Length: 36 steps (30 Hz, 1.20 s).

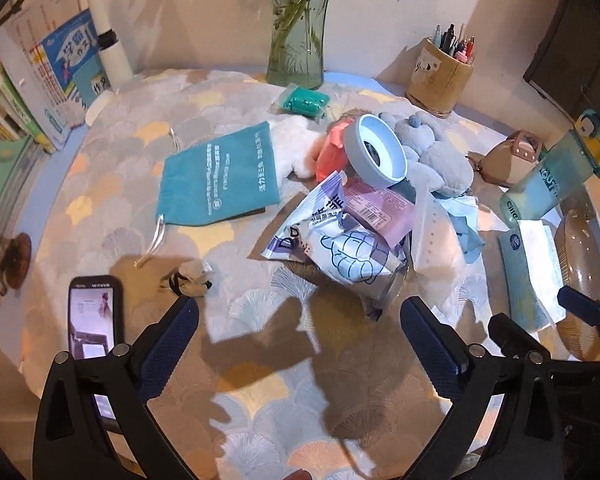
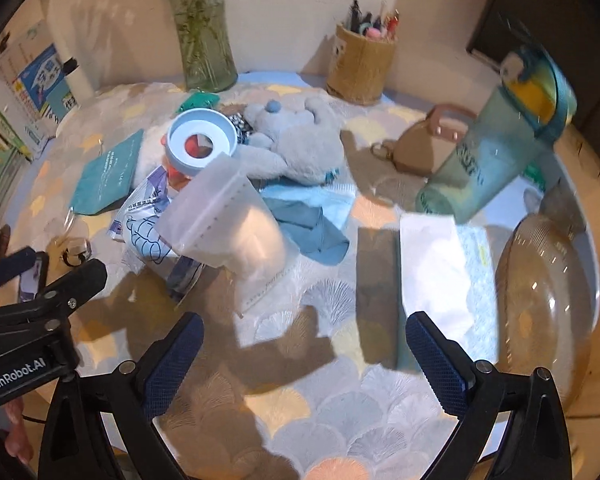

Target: Organize soft objects

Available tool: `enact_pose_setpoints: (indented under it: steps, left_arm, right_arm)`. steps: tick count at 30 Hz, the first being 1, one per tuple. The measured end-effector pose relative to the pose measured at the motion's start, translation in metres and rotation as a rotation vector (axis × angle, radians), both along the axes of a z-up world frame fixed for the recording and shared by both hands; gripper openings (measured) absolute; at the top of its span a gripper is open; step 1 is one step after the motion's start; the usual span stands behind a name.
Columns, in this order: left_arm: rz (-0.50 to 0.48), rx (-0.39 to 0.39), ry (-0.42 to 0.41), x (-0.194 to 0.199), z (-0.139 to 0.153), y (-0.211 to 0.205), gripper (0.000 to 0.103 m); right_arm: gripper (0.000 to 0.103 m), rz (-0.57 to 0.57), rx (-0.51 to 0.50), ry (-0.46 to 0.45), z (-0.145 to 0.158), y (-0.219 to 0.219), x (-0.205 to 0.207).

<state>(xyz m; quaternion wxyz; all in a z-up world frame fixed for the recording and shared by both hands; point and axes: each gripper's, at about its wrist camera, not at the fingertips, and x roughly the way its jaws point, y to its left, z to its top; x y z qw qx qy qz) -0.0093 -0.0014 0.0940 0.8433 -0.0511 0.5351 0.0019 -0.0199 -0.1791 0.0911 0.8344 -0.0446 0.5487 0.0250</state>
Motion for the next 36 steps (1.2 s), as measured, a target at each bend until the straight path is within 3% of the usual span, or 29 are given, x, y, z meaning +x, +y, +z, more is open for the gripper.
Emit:
enact_pose_setpoints:
  steps: [11,36]
  left_arm:
    - [0.006,0.0,0.034,-0.002,-0.008,0.001,0.102]
    - [-0.021,0.006,0.086,-0.004,-0.021,-0.002,0.102]
  right_arm:
    - [0.101,-0.087,0.0,0.026,-0.006,-0.018,0.003]
    - [0.101,-0.116,0.015,0.07,-0.012,-0.025,0.004]
